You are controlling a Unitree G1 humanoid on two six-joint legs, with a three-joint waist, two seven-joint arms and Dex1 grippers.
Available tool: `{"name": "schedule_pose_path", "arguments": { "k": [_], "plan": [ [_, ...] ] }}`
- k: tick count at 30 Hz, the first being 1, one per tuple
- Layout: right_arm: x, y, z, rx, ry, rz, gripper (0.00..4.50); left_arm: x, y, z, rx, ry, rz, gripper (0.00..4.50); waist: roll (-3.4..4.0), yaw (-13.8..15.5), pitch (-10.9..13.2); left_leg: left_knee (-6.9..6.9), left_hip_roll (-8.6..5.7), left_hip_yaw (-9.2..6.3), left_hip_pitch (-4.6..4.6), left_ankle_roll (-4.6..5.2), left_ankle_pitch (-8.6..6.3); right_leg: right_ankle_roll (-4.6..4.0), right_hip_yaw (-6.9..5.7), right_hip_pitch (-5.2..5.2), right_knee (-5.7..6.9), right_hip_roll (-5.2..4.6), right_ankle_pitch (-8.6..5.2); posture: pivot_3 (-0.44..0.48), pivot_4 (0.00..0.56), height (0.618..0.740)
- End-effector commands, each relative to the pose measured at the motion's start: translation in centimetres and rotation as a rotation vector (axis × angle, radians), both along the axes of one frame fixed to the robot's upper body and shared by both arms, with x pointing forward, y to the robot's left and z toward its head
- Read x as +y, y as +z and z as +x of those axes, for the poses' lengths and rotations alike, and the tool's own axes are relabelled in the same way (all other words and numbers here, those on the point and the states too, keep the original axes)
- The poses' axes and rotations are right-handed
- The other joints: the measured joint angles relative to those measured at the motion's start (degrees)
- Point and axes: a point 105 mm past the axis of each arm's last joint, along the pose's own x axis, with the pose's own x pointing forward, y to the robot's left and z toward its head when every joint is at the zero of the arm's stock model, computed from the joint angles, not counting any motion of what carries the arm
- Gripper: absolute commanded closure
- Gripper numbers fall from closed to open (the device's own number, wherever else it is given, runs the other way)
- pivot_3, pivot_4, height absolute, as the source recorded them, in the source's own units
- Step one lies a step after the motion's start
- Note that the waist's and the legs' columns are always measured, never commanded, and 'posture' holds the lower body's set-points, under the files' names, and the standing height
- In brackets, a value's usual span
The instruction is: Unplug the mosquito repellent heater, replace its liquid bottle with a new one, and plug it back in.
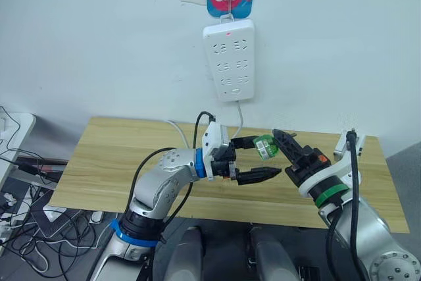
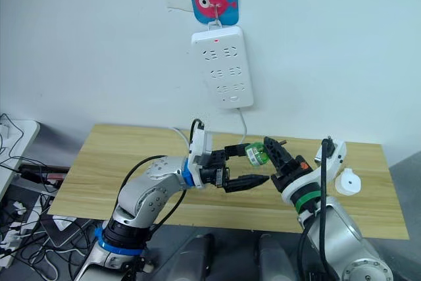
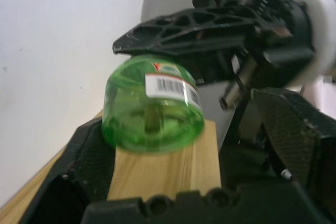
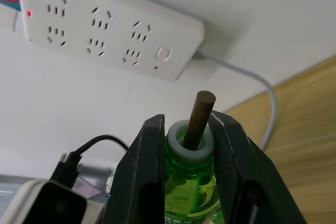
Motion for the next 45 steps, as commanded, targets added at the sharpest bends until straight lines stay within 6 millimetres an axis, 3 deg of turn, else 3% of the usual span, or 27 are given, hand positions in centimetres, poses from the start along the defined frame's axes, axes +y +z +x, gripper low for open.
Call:
{"name": "schedule_pose_path", "arguments": {
  "k": [1, 4, 7, 13, 18, 29, 41, 45],
  "plan": [
    [-2.7, -0.3, 1.5, -0.062, -0.078, -0.185, 3.67, 0.8, 0.3, 0.3, -0.097, 0.003, 0.046, 0.00, 0.00, 0.06, 0.00, 0.00, 0.00, 0.03, 0.02, 0.00, 0.00, 0.00, 0.00, 0.01, 0.01, 0.00, 0.00, 0.135, 0.265, 0.740],
    [-4.6, -2.0, 3.0, -0.084, -0.149, -0.449, 3.67, 1.2, -0.3, 1.0, -0.114, 0.070, 0.094, 0.00, -0.02, 0.21, 0.01, -0.01, -0.03, 0.07, 0.02, 0.01, 0.00, 0.01, -0.01, 0.01, -0.01, 0.00, -0.01, 0.150, 0.273, 0.740],
    [-6.6, -5.1, 4.4, -0.081, -0.216, -0.781, 3.67, 1.0, -1.9, 0.1, -0.166, 0.051, 0.177, 0.00, -0.01, 0.45, 0.01, -0.03, -0.03, 0.07, 0.02, 0.01, -0.01, 0.02, -0.03, 0.00, -0.04, 0.00, -0.01, 0.155, 0.278, 0.740],
    [-8.4, -8.9, 6.2, -0.131, -0.292, -1.011, 3.67, -0.3, -2.9, -0.8, -0.232, 0.053, 0.222, 0.00, -0.02, 1.02, 0.04, -0.06, 0.01, 0.07, 0.04, 0.01, -0.01, -0.03, 0.01, -0.04, 0.00, 0.00, -0.05, 0.193, 0.289, 0.740],
    [-8.8, -11.1, 6.9, -0.196, -0.323, -1.080, 3.67, -0.8, -3.4, -0.3, -0.237, 0.092, 0.228, 0.00, -0.02, 1.47, 0.04, -0.04, 0.00, 0.12, 0.05, 0.01, -0.01, -0.03, 0.03, -0.03, -0.02, 0.00, -0.05, 0.205, 0.290, 0.740],
    [-9.7, -14.7, 7.7, -0.156, -0.346, -1.048, 3.67, -0.5, -4.5, -1.0, -0.234, 0.095, 0.214, 0.00, 0.00, 1.53, 0.04, -0.07, 0.02, 0.13, 0.10, 0.01, -0.01, -0.17, 0.04, -0.02, 0.02, -0.01, 0.04, 0.229, 0.280, 0.740],
    [-9.6, -16.5, 7.7, -0.153, -0.315, -1.066, 3.67, -0.2, -4.2, -1.1, -0.231, 0.105, 0.211, 0.00, 0.00, 1.65, 0.03, -0.08, 0.01, 0.11, 0.12, 0.01, -0.01, -0.26, 0.03, 0.01, 0.03, -0.02, 0.07, 0.242, 0.265, 0.740],
    [-9.7, -16.9, 7.6, -0.140, -0.309, -1.076, 2.33, -0.1, -4.3, -1.0, -0.229, 0.111, 0.211, 0.00, 0.01, 1.69, 0.03, -0.07, 0.00, 0.11, 0.14, 0.01, 0.00, -0.27, 0.02, 0.03, 0.03, -0.03, 0.07, 0.244, 0.257, 0.740]
  ]
}}
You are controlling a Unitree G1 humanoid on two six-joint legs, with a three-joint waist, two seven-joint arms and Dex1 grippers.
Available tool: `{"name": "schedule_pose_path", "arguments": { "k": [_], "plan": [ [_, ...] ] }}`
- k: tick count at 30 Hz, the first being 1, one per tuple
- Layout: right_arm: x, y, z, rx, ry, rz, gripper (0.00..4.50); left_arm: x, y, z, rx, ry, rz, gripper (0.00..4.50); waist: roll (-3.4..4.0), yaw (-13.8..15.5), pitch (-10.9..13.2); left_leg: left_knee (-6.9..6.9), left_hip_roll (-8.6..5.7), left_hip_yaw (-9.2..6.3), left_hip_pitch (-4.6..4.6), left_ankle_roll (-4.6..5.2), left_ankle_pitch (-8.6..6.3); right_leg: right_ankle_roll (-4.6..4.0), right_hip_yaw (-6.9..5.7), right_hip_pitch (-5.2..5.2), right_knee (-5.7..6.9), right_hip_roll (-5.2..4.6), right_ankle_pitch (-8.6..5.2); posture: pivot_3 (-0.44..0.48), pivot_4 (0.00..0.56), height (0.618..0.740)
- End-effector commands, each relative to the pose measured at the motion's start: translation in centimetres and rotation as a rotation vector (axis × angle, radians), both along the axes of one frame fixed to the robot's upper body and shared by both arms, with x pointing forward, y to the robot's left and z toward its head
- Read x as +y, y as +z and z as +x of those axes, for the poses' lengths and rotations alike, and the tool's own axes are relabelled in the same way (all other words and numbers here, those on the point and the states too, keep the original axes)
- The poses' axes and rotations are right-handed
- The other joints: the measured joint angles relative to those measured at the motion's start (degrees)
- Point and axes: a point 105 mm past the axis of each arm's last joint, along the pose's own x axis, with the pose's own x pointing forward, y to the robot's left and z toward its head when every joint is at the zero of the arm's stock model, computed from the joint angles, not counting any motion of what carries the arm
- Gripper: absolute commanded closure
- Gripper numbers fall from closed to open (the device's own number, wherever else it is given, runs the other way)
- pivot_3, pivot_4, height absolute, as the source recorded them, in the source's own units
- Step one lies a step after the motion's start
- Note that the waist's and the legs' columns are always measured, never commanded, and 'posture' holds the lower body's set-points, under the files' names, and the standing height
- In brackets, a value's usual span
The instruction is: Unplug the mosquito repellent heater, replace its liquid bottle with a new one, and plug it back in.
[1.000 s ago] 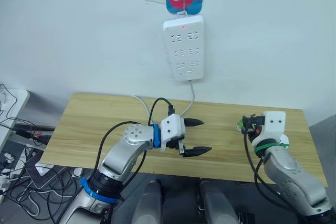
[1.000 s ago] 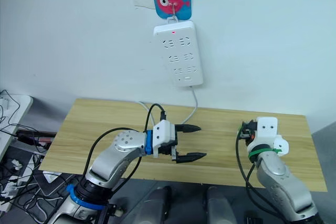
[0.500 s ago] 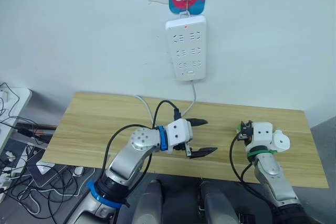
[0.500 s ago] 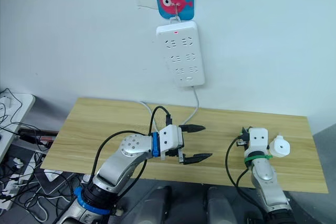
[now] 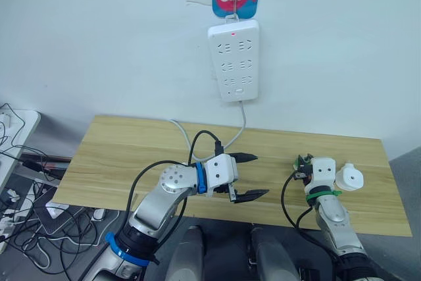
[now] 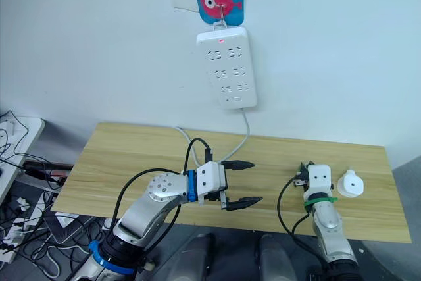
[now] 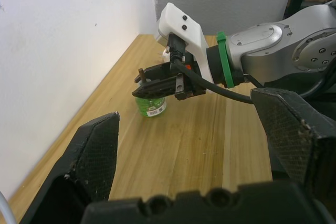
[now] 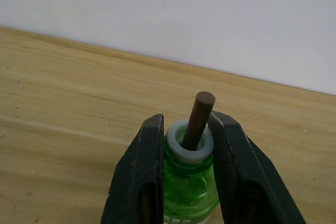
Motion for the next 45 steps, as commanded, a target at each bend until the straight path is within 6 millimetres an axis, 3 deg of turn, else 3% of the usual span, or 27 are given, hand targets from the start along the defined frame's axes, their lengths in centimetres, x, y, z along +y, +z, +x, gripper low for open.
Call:
{"name": "schedule_pose_path", "arguments": {
  "k": [1, 6, 11, 14, 17, 20, 23, 26, 30, 34, 39, 45],
  "plan": [
    [-0.4, -0.1, -0.3, 0.000, -0.006, -0.007, 1.91, -0.1, 1.0, -0.3, -0.034, -0.004, -0.031, 0.00, 0.00, 0.02, 0.00, 0.00, 0.00, 0.00, 0.00, 0.00, 0.00, -0.02, 0.00, 0.00, 0.00, 0.00, 0.01, 0.246, 0.254, 0.740],
    [0.1, -0.2, -1.5, 0.015, 0.030, 0.007, 0.02, 0.4, 1.0, 0.0, -0.028, 0.032, -0.050, 0.00, 0.01, 0.20, -0.01, 0.00, 0.00, -0.01, -0.01, 0.00, 0.00, -0.06, 0.00, 0.00, 0.00, -0.02, 0.03, 0.246, 0.248, 0.740],
    [1.2, 0.4, -4.9, 0.054, 0.088, 0.025, 0.02, 2.1, 2.3, -0.1, -0.054, 0.126, -0.124, 0.00, 0.06, 0.42, -0.04, -0.03, 0.04, -0.09, -0.01, -0.01, 0.00, -0.02, 0.03, -0.01, -0.01, -0.24, -0.01, 0.264, 0.243, 0.740],
    [1.6, 1.1, -7.3, 0.118, 0.119, 0.023, 0.02, 4.6, 3.2, -0.2, -0.057, 0.255, -0.191, 0.00, 0.06, 0.89, -0.04, -0.10, 0.05, -0.28, -0.03, -0.01, -0.01, -0.03, 0.09, -0.03, -0.01, -0.32, -0.10, 0.271, 0.260, 0.740],
    [2.8, 2.3, -8.8, 0.160, 0.221, 0.001, 0.02, 7.6, 2.4, -0.6, -0.040, 0.411, -0.189, 0.00, 0.08, 1.26, -0.04, -0.11, 0.11, -0.32, 0.01, -0.02, -0.01, 0.02, 0.14, -0.03, -0.02, -0.33, -0.23, 0.286, 0.271, 0.740],
    [4.6, 4.1, -9.3, 0.167, 0.368, -0.041, 0.02, 10.5, 1.6, -0.5, -0.022, 0.580, -0.213, 0.00, 0.05, 1.54, 0.01, -0.10, 0.09, -0.28, 0.04, -0.02, -0.01, 0.00, 0.15, -0.02, -0.06, -0.42, -0.28, 0.294, 0.283, 0.740],
    [6.2, 6.1, -8.6, 0.132, 0.486, -0.097, 0.02, 13.2, -0.3, -0.7, 0.010, 0.706, -0.190, 0.00, 0.03, 2.18, 0.05, -0.07, 0.09, -0.29, 0.00, -0.02, -0.01, -0.09, 0.10, -0.01, -0.11, -0.42, -0.36, 0.297, 0.291, 0.740],
    [8.8, 8.3, -8.1, 0.152, 0.692, -0.037, 0.02, 14.9, -2.3, -0.7, 0.002, 0.782, -0.195, 0.00, 0.03, 2.84, 0.12, -0.10, 0.07, -0.25, -0.01, -0.03, -0.02, 0.01, 0.10, -0.01, -0.16, -0.41, -0.34, 0.289, 0.301, 0.740],
    [11.7, 11.4, -8.6, 0.147, 0.966, -0.090, 0.02, 15.1, -5.0, -0.4, 0.000, 0.819, -0.183, 0.00, 0.03, 3.29, 0.36, -0.11, 0.02, -0.21, -0.09, -0.03, -0.02, 0.10, 0.01, 0.00, -0.24, -0.40, -0.32, 0.279, 0.307, 0.740],
    [12.6, 13.1, -9.5, 0.180, 1.137, -0.181, 0.02, 14.4, -6.4, 0.4, -0.006, 0.823, -0.199, 0.00, -0.01, 4.53, 0.52, -0.12, 0.03, -0.27, -0.22, -0.03, -0.02, 0.11, -0.17, -0.02, -0.31, -0.35, -0.31, 0.267, 0.322, 0.740],
    [12.5, 13.9, -9.8, 0.203, 1.179, -0.216, 0.02, 13.6, -7.1, 0.9, -0.010, 0.814, -0.214, 0.00, -0.15, 5.16, 0.76, -0.12, 0.02, -0.27, -0.30, -0.02, -0.03, 0.14, -0.18, -0.02, -0.37, -0.34, -0.29, 0.263, 0.333, 0.740],
    [12.1, 14.5, -9.2, 0.223, 1.142, -0.217, 0.02, 12.1, -9.7, 2.4, 0.015, 0.794, -0.178, 0.00, -0.30, 5.42, 1.54, -0.05, 0.04, -0.25, -0.24, -0.02, -0.02, 0.20, -0.13, -0.01, -0.31, -0.33, -0.24, 0.249, 0.355, 0.740]
  ]
}}
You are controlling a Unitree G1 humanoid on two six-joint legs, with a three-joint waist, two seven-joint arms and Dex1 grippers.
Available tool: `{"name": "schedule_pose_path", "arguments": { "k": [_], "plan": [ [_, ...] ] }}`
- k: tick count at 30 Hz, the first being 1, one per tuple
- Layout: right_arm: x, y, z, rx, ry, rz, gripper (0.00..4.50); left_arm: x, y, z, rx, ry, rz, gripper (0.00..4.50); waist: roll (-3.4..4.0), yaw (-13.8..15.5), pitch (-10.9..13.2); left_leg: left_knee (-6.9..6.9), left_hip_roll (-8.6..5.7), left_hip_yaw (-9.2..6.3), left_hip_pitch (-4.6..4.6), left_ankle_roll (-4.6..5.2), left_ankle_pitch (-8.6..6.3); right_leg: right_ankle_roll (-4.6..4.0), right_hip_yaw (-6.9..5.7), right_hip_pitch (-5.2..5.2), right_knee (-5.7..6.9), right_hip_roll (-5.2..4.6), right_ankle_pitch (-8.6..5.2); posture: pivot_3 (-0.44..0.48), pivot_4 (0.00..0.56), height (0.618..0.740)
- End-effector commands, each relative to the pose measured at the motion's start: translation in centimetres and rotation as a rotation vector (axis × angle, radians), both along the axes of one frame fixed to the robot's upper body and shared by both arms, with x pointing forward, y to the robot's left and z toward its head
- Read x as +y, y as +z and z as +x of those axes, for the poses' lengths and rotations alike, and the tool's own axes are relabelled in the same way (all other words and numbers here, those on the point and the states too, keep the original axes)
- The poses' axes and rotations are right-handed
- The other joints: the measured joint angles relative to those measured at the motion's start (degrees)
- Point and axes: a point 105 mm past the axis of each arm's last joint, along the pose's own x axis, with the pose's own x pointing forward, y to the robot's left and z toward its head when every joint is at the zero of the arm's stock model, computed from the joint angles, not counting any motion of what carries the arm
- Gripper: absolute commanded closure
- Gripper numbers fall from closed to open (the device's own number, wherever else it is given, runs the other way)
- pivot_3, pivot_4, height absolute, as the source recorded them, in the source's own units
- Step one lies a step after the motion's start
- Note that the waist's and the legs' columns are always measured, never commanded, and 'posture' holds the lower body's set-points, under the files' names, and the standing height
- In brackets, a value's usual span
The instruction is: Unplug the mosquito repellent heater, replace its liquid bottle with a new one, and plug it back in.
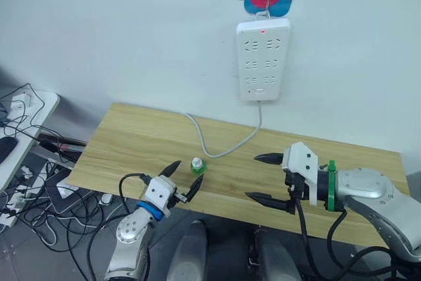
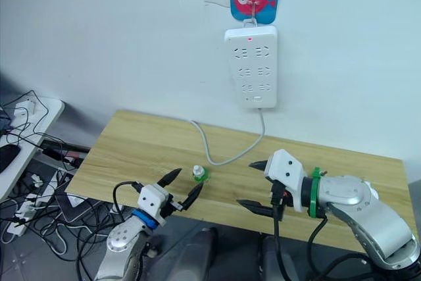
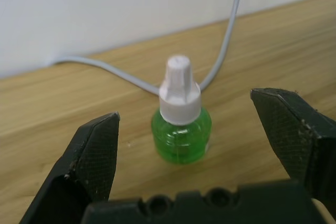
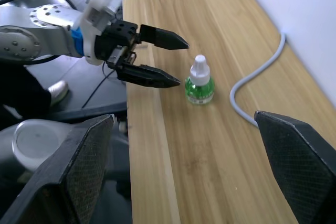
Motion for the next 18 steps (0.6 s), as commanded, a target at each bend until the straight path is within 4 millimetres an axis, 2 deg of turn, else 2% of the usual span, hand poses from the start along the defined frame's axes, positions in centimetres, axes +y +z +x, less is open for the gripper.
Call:
{"name": "schedule_pose_path", "arguments": {
  "k": [1, 7, 16, 18],
  "plan": [
    [0.3, 1.2, -0.6, -0.020, 0.017, 0.019, 0.02, -0.8, -0.5, 0.3, -0.019, -0.012, 0.014, 0.00, -0.08, 0.00, 0.20, -0.01, 0.01, 0.01, -0.02, 0.00, 0.00, 0.00, 0.00, 0.00, -0.01, 0.00, 0.00, 0.244, 0.356, 0.740],
    [0.6, 2.0, -0.3, -0.019, -0.006, 0.037, 0.02, -0.6, -0.9, 2.4, -0.029, 0.053, 0.042, 0.00, -0.13, 0.01, 0.60, -0.02, 0.01, -0.05, -0.11, 0.00, -0.01, 0.00, -0.06, -0.09, 0.03, 0.01, 0.01, 0.228, 0.360, 0.740],
    [0.6, 2.9, 0.0, -0.016, -0.035, 0.055, 0.02, -0.9, -1.6, 2.8, -0.020, 0.054, 0.049, 0.00, -0.23, -0.58, 0.84, -0.03, 0.01, -0.05, -0.13, 0.00, -0.02, 0.02, -0.06, -0.10, -0.02, 0.00, 0.02, 0.206, 0.363, 0.740],
    [0.7, 3.0, 0.0, -0.014, -0.038, 0.059, 0.00, -1.0, -1.6, 2.8, -0.016, 0.054, 0.038, 0.37, -0.23, -0.72, 0.84, -0.03, 0.01, -0.05, -0.13, 0.00, -0.01, 0.02, -0.06, -0.10, 0.00, 0.00, 0.02, 0.204, 0.360, 0.740]
  ]
}}
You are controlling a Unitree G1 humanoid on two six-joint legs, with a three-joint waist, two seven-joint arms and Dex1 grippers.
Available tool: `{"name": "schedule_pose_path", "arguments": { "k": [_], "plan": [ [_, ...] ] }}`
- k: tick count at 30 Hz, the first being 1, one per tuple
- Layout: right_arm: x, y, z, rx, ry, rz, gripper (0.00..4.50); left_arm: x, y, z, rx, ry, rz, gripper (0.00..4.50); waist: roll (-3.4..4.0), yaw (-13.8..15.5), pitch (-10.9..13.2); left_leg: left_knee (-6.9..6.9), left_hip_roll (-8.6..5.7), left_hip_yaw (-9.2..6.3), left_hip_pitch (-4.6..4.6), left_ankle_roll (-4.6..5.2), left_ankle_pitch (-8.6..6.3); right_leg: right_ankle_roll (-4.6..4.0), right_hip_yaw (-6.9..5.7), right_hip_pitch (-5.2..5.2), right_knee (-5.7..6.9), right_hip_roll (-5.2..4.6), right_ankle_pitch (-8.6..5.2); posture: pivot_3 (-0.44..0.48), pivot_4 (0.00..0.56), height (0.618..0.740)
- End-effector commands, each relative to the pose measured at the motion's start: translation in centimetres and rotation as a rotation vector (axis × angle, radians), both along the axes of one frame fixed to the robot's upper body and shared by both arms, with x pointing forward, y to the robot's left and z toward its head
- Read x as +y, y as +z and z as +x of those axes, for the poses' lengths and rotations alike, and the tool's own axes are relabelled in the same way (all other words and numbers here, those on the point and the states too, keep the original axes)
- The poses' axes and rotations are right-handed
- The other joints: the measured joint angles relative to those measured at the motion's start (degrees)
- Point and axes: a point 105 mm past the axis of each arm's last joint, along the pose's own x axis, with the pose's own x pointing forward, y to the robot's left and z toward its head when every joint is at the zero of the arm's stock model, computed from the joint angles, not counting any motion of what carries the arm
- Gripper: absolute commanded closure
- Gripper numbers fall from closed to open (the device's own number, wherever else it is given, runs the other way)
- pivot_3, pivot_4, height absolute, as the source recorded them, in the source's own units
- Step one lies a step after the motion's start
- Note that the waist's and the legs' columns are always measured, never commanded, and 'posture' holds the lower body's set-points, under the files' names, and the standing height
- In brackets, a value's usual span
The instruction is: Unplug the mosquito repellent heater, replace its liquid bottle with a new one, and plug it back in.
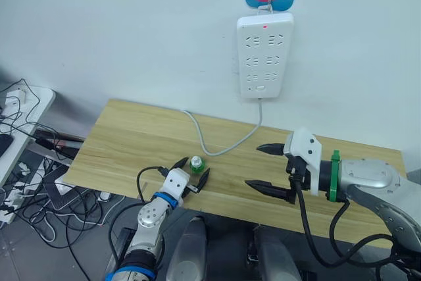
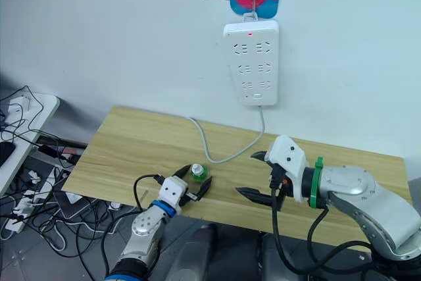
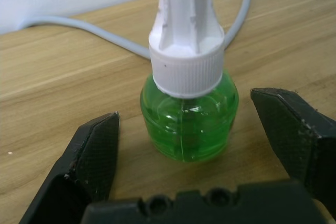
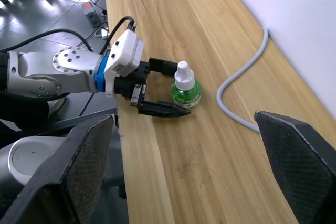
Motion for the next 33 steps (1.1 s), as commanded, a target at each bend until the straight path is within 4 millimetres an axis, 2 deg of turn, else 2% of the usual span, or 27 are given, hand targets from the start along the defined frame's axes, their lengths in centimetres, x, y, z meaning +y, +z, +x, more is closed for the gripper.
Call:
{"name": "schedule_pose_path", "arguments": {
  "k": [1, 5, 7, 11, 13, 18, 23, 28, 33],
  "plan": [
    [0.3, 1.1, -0.5, -0.043, 0.015, 0.021, 0.00, -0.6, 0.1, -0.1, -0.012, -0.013, -0.016, 0.56, 0.00, -0.09, 0.00, 0.01, 0.00, 0.00, 0.00, 0.00, 0.00, 0.00, 0.00, 0.00, 0.00, 0.00, 0.00, 0.204, 0.360, 0.740],
    [0.3, 1.1, -0.4, -0.039, 0.009, 0.021, 0.00, -0.9, 0.1, 0.0, -0.018, -0.025, -0.011, 1.86, -0.01, -0.15, 0.01, 0.01, -0.02, 0.02, -0.01, 0.00, 0.00, 0.01, -0.01, 0.00, -0.03, 0.00, 0.00, 0.207, 0.356, 0.740],
    [0.3, 1.0, -0.4, -0.039, 0.005, 0.021, 0.00, -1.0, 0.2, 0.2, -0.020, -0.024, -0.009, 2.28, -0.01, -0.17, 0.01, 0.00, -0.01, 0.01, -0.01, 0.00, 0.00, 0.01, -0.01, 0.00, -0.03, 0.00, 0.00, 0.206, 0.353, 0.740],
    [-0.5, -0.2, -0.3, -0.020, -0.017, -0.024, 0.00, -2.0, 1.3, 0.4, -0.060, -0.074, -0.002, 2.28, -0.01, -0.14, 0.01, 0.00, -0.02, -0.01, -0.04, 0.00, 0.00, 0.01, -0.04, 0.00, -0.05, 0.00, 0.00, 0.209, 0.340, 0.740],
    [-0.6, -0.3, -0.3, -0.020, -0.023, -0.024, 0.00, -3.2, 2.4, 0.0, -0.082, -0.167, 0.015, 2.28, -0.01, -0.20, 0.00, 0.00, -0.04, 0.00, -0.07, 0.00, 0.00, 0.02, -0.07, -0.02, -0.10, 0.00, 0.00, 0.218, 0.329, 0.740],
    [0.5, -0.1, 0.4, -0.060, -0.063, 0.064, 0.00, -6.2, 7.3, -0.7, -0.096, -0.505, 0.047, 2.28, -0.01, -0.25, 0.00, -0.01, 0.04, -0.05, -0.08, -0.02, 0.01, 0.03, -0.09, -0.07, 0.01, 0.11, 0.02, 0.252, 0.308, 0.740],
    [1.8, -0.5, 1.1, -0.095, -0.154, 0.158, 0.00, -7.8, 11.2, -1.0, -0.061, -0.760, 0.086, 2.28, 0.00, -0.32, -0.01, 0.00, 0.06, -0.04, -0.07, -0.06, 0.03, 0.03, -0.12, -0.11, 0.06, 0.36, 0.01, 0.241, 0.287, 0.740],
    [2.4, -0.5, 1.6, -0.149, -0.255, 0.212, 0.00, -9.0, 12.9, -1.0, -0.055, -0.898, 0.133, 2.28, -0.01, -0.42, -0.06, 0.02, -0.05, 0.13, -0.23, -0.08, 0.04, 0.04, -0.10, -0.30, 0.04, 0.32, 0.02, 0.207, 0.271, 0.740],
    [2.4, -0.3, 2.0, -0.198, -0.351, 0.246, 0.00, -9.7, 13.0, -0.5, -0.031, -0.946, 0.144, 2.28, 0.01, -0.69, -0.13, 0.10, -0.03, 0.05, -0.50, -0.43, 0.24, -0.20, -0.20, -0.62, 0.21, 0.34, 0.16, 0.140, 0.253, 0.740]
  ]
}}
